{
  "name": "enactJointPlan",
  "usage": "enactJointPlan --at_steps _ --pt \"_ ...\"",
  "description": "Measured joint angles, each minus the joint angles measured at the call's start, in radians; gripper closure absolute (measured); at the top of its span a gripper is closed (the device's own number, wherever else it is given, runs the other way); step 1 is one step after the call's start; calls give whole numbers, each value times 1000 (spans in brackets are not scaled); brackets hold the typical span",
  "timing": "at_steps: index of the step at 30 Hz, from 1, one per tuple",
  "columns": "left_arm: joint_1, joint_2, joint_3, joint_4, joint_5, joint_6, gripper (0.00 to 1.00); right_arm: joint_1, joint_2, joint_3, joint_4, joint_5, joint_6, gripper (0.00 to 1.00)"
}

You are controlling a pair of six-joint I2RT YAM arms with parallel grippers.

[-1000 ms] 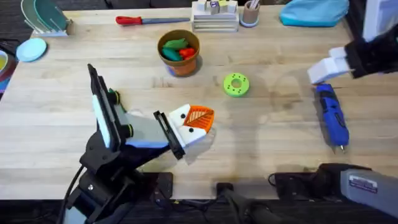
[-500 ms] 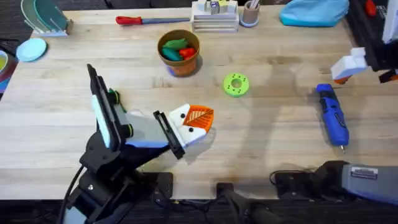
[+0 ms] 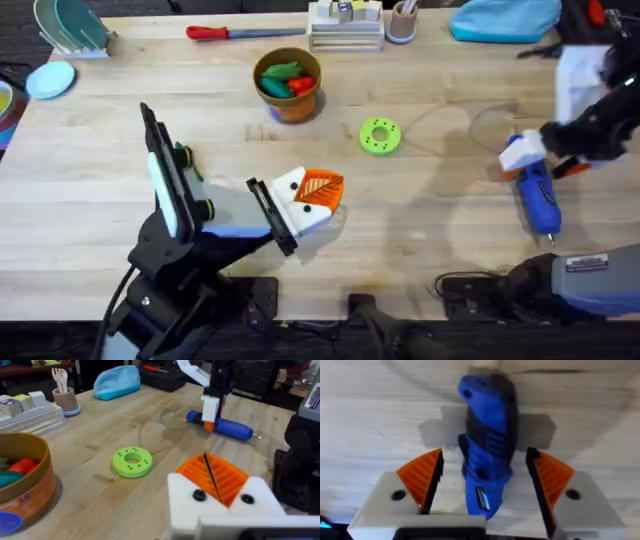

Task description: Pick up the gripper from the table and insert it into the empty holder that is missing its gripper. Then pick up a screw, insert it into the mounting hole, and use the screwdriver to tighten it. Finally, clean up the table by picking up the vegetable and placing it into the bucket.

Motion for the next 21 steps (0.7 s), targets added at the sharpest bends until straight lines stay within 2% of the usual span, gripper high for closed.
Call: enactJointPlan --at_steps 4,13,21 --pt "0 0 0 0 0 0 988 26 0 -65 93 21 -49 7" --pt "0 0 0 0 0 0 988 33 -15 -84 147 26 -64 13" --pt "0 0 0 0 0 0 988 33 -17 -85 180 25 -71 173"
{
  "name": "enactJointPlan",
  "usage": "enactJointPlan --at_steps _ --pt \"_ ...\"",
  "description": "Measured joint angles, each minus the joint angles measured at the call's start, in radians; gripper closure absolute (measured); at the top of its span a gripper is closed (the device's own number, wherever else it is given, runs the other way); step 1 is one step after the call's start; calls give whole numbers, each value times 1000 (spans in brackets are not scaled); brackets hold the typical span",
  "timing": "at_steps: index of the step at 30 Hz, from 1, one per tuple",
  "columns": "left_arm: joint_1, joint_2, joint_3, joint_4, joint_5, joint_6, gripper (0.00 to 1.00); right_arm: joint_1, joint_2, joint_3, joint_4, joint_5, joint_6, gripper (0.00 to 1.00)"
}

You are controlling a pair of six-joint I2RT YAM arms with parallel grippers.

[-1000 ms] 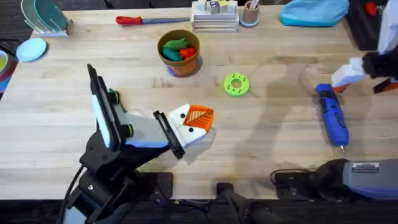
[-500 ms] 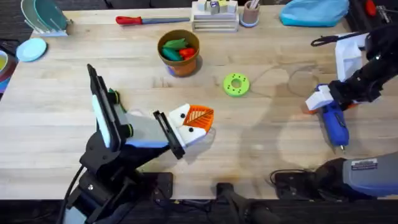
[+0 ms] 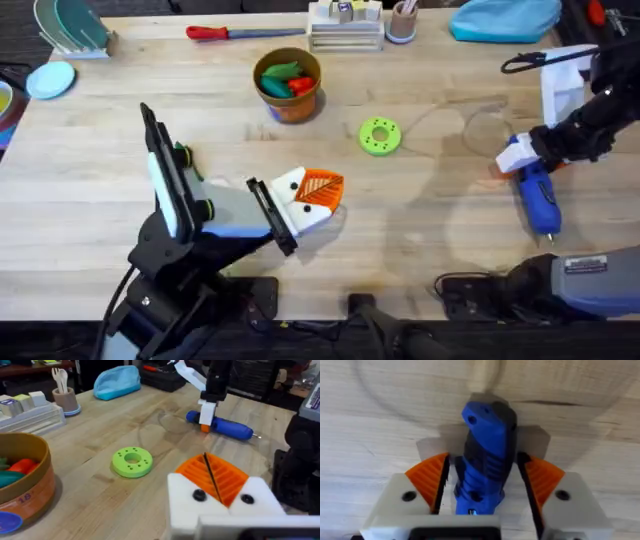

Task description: Pick up the gripper from the table and insert it into the empty holder that is missing its gripper. Then pick up a screw, insert it into the mounting hole, and use the screwdriver to tighten it. Finally, clean up the table by picking up the vegetable and placing it into the bucket.

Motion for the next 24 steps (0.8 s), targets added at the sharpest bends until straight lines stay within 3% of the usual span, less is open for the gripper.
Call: enactJointPlan --at_steps 13,20,24 --pt "0 0 0 0 0 0 988 0 -2 0 17 -2 -3 474" --pt "0 0 0 0 0 0 988 0 -2 0 20 -2 -3 466" --pt "0 0 0 0 0 0 988 0 -2 0 30 6 -2 654"
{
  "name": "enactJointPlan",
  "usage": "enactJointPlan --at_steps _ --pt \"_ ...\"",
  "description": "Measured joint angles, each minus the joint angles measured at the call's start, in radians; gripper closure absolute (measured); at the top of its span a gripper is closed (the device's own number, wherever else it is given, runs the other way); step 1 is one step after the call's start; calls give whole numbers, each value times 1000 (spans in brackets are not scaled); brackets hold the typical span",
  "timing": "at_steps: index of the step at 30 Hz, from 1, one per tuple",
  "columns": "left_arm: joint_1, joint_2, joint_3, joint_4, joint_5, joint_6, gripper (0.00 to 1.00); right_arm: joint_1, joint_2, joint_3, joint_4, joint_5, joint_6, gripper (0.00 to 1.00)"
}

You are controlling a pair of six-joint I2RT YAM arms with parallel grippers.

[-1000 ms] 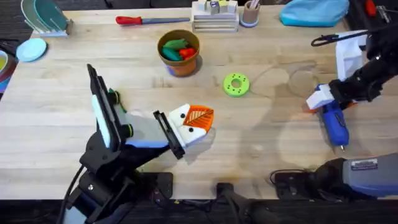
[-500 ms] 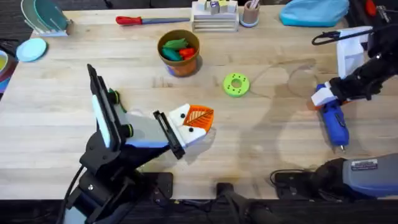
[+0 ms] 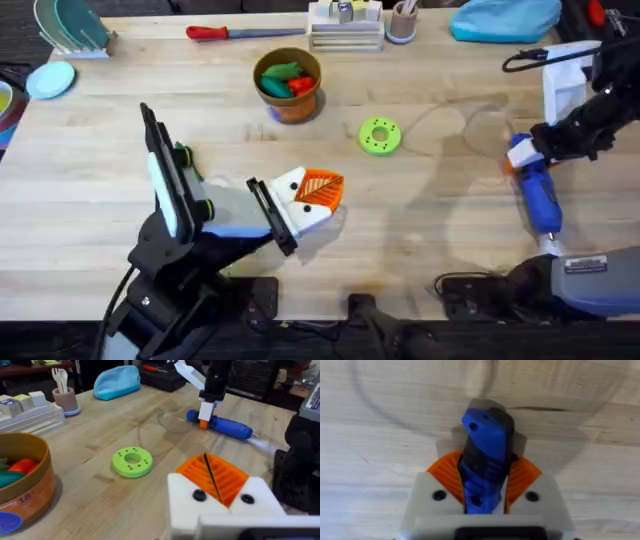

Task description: Pick up the gripper from the table and insert it into the empty holder that is missing its gripper. Then pick up a screw, insert it into the mounting hole, and use the screwdriver to tighten it. Finally, clean up the table by picking up the vegetable and placing it into the bucket.

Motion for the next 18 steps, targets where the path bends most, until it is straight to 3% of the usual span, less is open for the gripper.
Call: enactJointPlan --at_steps 5,6,18 --pt "0 0 0 0 0 0 988 -1 1 -2 26 20 -2 956" --pt "0 0 0 0 0 0 988 -2 1 -2 31 20 0 978" --pt "0 0 0 0 0 0 988 -2 -5 -3 29 16 0 979"
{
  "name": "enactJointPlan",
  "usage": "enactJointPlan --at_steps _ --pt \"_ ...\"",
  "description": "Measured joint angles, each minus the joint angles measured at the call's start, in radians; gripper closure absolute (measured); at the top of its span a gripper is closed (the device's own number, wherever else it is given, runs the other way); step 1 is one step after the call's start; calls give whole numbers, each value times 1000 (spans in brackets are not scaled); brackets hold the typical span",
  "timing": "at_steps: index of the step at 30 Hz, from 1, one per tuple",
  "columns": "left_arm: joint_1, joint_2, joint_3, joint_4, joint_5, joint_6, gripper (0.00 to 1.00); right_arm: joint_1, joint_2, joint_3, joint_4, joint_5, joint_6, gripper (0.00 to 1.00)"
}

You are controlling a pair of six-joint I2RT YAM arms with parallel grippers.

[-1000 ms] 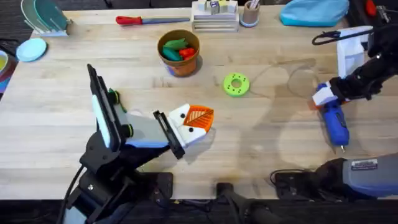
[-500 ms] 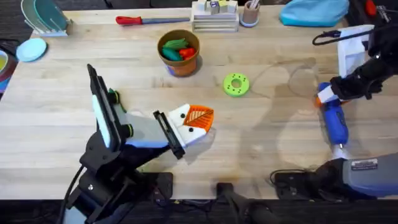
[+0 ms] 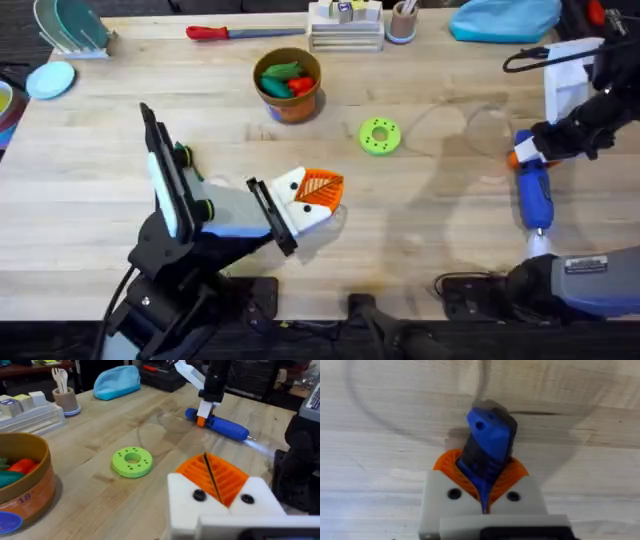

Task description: Pick up the gripper from the table and insert it into the empty holder that is missing its gripper. Then pick up a screw, insert it into the mounting hole, and use the screwdriver to tighten it. Finally, clean up the table by picking up the vegetable and placing it into the bucket.

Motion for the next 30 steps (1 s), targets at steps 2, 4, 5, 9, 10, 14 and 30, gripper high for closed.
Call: enactJointPlan --at_steps 2,4,5,9,10,14,30 --pt "0 0 0 0 0 0 988 2 -17 -6 1 -11 5 979" --pt "0 0 0 0 0 0 988 2 -48 -7 0 -23 18 979" --pt "0 0 0 0 0 0 988 3 -69 -7 1 -27 27 979" --pt "0 0 0 0 0 0 988 4 -178 -7 4 -37 57 979" --pt "0 0 0 0 0 0 988 4 -206 -7 7 -39 66 979" --pt "0 0 0 0 0 0 988 4 -326 -7 47 -44 116 979" --pt "0 0 0 0 0 0 988 225 -759 -49 343 -292 404 979"
